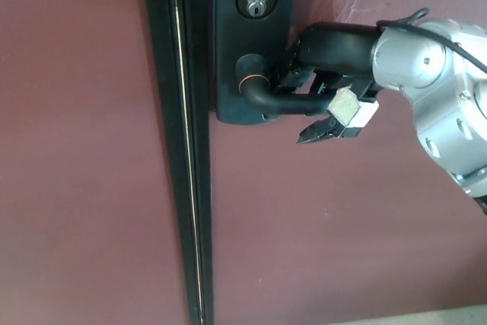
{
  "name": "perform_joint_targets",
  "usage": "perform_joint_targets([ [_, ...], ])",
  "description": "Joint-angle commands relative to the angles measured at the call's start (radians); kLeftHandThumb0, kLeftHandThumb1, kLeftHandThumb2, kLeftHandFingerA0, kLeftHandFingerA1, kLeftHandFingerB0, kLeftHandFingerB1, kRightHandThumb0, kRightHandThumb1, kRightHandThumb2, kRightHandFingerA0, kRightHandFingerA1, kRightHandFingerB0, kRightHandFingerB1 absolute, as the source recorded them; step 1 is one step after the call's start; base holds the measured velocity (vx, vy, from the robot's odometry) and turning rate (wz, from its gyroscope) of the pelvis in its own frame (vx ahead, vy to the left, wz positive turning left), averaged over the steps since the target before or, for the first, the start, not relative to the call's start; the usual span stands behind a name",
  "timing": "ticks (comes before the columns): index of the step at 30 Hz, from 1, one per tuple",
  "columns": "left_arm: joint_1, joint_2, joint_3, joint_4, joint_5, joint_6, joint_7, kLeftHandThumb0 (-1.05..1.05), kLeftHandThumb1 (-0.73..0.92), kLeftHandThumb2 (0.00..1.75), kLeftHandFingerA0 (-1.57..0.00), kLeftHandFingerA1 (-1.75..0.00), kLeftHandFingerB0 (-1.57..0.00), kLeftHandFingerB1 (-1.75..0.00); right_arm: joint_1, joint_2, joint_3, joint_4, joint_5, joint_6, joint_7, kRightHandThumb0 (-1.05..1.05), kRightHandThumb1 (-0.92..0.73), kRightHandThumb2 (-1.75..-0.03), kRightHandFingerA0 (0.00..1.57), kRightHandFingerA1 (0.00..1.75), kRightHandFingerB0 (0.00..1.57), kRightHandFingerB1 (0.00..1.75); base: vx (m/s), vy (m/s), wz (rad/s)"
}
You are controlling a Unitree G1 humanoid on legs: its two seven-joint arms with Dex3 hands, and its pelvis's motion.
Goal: The robot walks towards the door handle and put its right hand on it and twist the handle
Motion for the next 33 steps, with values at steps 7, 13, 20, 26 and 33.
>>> perform_joint_targets([
  [7, 0.013, 0.010, -0.001, 0.002, 0.010, -0.003, -0.007, -0.27, 0.59, 0.58, -0.50, -0.41, -0.42, -0.36, 0.073, 0.017, -0.008, 0.000, 0.020, -0.015, 0.034, -0.15, -0.52, -0.55, 0.83, 0.52, 0.78, 0.51, 0.00, 0.000, 0.00],
  [13, -0.016, 0.005, -0.001, -0.004, 0.008, 0.020, -0.014, -0.41, 0.47, 0.74, -0.50, -0.54, -0.40, -0.47, 0.070, 0.018, -0.029, -0.009, 0.027, -0.025, 0.036, -0.14, -0.52, -0.55, 0.83, 0.52, 0.78, 0.52, 0.00, 0.000, 0.00],
  [20, -0.019, 0.000, -0.011, -0.001, 0.015, 0.025, 0.001, -0.33, 0.58, 0.57, -0.55, -0.43, -0.46, -0.37, 0.057, 0.016, -0.031, -0.006, 0.021, -0.027, 0.053, -0.28, -0.53, -0.56, 0.57, 0.44, 0.40, 0.37, 0.00, 0.000, 0.00],
  [26, -0.033, -0.001, -0.014, -0.006, 0.015, 0.033, -0.006, -0.41, 0.47, 0.74, -0.49, -0.53, -0.40, -0.48, -0.022, 0.006, -0.046, 0.021, 0.030, -0.002, 0.121, -0.73, -0.44, -0.77, 0.06, 0.32, 0.11, 0.30, 0.00, 0.000, 0.00],
  [33, -0.011, 0.003, -0.017, -0.005, 0.019, 0.023, -0.006, -0.41, 0.47, 0.74, -0.49, -0.53, -0.40, -0.48, -0.006, 0.007, -0.097, -0.069, 0.030, 0.044, 0.118, -0.70, -0.42, -0.78, 0.05, 0.23, 0.10, 0.28, 0.00, 0.000, 0.00],
])
